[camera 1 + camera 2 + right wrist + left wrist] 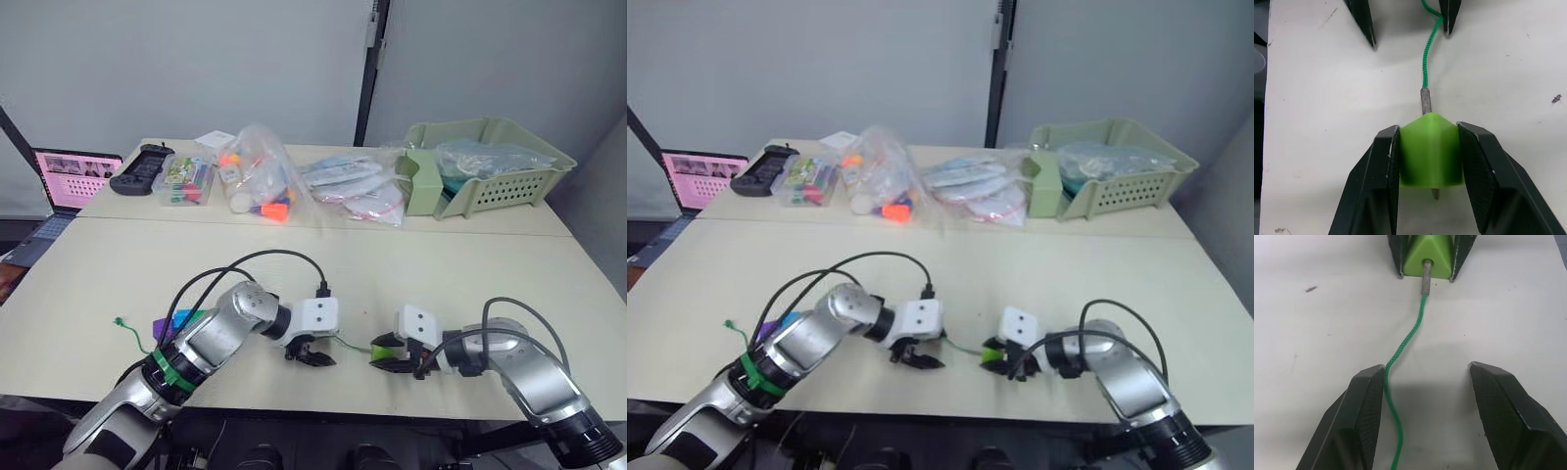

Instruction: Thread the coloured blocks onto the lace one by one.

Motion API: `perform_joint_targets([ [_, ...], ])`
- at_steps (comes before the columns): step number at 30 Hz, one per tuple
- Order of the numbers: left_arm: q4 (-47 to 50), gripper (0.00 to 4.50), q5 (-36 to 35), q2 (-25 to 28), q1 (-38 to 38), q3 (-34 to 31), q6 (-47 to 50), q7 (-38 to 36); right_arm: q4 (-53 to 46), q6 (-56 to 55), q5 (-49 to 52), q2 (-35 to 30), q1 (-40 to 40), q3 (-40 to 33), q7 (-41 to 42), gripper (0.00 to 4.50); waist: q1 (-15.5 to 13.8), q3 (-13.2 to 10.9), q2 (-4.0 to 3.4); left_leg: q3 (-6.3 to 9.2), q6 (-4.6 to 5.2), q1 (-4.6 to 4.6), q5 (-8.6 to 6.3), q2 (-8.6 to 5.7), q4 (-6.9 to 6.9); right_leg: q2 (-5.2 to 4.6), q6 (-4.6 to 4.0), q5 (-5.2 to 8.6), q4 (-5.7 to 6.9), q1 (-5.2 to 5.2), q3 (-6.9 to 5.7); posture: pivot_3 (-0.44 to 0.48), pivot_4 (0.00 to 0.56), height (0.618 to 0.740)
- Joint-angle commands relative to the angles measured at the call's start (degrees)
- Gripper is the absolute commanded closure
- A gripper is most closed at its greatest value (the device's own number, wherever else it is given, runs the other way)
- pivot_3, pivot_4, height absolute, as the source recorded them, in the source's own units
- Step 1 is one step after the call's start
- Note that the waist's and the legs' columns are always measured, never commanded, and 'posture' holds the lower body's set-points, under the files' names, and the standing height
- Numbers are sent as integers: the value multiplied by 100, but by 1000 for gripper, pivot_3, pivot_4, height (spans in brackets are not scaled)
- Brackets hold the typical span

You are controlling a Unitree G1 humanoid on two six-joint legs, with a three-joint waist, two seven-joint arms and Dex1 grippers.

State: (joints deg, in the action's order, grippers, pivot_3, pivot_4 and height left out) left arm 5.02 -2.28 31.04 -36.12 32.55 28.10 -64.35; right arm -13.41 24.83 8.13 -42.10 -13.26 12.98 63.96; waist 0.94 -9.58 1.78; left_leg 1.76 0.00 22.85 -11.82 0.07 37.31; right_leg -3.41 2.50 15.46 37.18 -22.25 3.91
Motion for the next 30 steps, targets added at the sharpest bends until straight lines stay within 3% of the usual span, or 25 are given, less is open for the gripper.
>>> perform_joint_targets([
  [1, -177, 1579, 90, -185, -48, -77, -413, 109, 4, 72, 20, 15, 84, 193, 22, 3226, -4, 0, 0, 0, 0, 0, 0, 0, 0, 0, 0, 0, 0, 0, 0, 0, 150, 740],
  [4, -273, 1579, 36, -360, -58, -113, -418, 102, -25, 92, 28, 8, 95, 188, 18, 3226, 10, 0, 0, -1, 0, 0, 0, 1, -1, 3, 0, 0, 1, -2, 0, 0, 150, 740],
  [13, -320, 4362, 143, -487, 14, -24, -558, -11, -108, 160, 44, -1, 153, 170, -21, 3226, 6, 0, 0, 0, 0, 2, 0, 0, -2, 3, 0, 0, 1, -2, 0, 0, 150, 740],
  [14, -295, 4470, 153, -497, 19, -13, -551, -20, -117, 167, 43, 3, 162, 170, -30, 3226, 4, 0, 0, 0, 0, 2, 0, -1, -2, 2, 0, 0, 0, -2, 0, 0, 150, 740],
  [30, -293, 4470, 413, -1163, -184, 296, -470, 98, -165, 205, 25, -2, 179, 198, -59, 3226, -3, 0, 0, 0, 0, 2, 0, -2, -2, 2, 0, 0, 0, -2, 0, 0, 150, 740],
])
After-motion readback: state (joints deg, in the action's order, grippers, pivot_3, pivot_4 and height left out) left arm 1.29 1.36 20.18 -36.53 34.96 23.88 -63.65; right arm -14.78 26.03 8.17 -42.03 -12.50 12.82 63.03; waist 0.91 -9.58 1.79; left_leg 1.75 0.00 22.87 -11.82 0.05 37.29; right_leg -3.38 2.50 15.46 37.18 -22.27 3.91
